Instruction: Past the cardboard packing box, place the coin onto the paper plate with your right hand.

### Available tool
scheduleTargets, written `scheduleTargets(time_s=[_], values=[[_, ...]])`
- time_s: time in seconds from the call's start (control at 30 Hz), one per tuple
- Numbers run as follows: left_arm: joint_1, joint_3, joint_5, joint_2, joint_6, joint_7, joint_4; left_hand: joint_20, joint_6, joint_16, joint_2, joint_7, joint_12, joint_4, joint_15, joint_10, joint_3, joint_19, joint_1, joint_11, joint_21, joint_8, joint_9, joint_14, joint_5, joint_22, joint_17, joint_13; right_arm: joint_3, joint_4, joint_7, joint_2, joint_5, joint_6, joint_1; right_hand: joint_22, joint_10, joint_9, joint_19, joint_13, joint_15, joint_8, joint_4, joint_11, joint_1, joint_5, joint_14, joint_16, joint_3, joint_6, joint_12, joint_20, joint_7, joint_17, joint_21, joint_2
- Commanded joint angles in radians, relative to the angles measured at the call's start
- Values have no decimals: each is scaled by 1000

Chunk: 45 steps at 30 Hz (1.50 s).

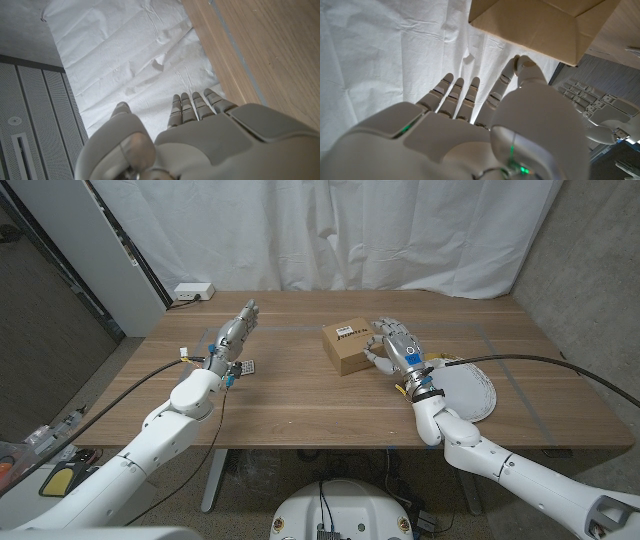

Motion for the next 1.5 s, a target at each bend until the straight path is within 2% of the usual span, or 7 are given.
scheduleTargets(time_s=[0.03,0.43,0.6,0.77,0.87,1.5], values=[[-2,-1,0,-1,-3,-3,-1,-10,2,-1,10,0,3,-1,3,-6,-3,0,2,0,-2,0,4,-4,0,3,5,2,19,-41,8,-13,-11,-3,-17,5,1,18,11,2,-44,17,-10,-9,16,-2,10,2,0,26,9,-43,-7,6,7,0],[-14,6,-1,-6,-11,-18,21,-9,2,-1,11,2,3,-1,3,-6,-4,-2,2,-2,-1,1,4,-5,0,3,5,2,51,-116,45,-27,-1,-11,-44,6,-1,22,25,0,-47,26,-14,-20,27,1,15,2,-4,28,6,-43,-11,9,13,-8],[-20,6,-3,-7,-13,-23,26,-9,4,-1,11,2,3,-1,2,-6,-4,-1,2,-3,-1,1,4,-4,0,3,5,2,67,-164,71,-33,-11,-39,-64,7,-1,23,25,0,-43,27,-14,-14,28,1,14,1,-6,24,5,-43,-12,10,12,-10],[-23,6,-7,-11,-20,-28,32,-9,4,-1,12,0,3,-1,2,-6,-5,-1,3,-4,-1,2,4,-4,0,3,5,2,88,-224,138,-30,1,-95,-89,7,3,24,27,0,-41,26,-12,-12,29,2,14,0,-8,17,6,-39,-13,11,13,-11],[-29,9,-8,-9,-19,-37,37,-10,4,-1,12,2,4,-1,2,-5,-5,-1,3,-2,-1,2,4,-4,0,3,5,2,97,-250,165,-37,6,-106,-99,7,12,25,31,-1,-40,26,-10,-5,29,2,18,2,-9,11,9,-37,-14,12,14,-9],[-38,6,0,0,-7,-27,27,-10,4,0,15,2,4,-2,2,-6,-5,-2,5,-2,0,2,4,-4,0,3,5,2,150,-380,266,-83,0,-146,-160,7,15,22,41,-2,-40,26,-5,-4,28,2,21,0,-15,1,8,-34,-13,15,17,-7]])
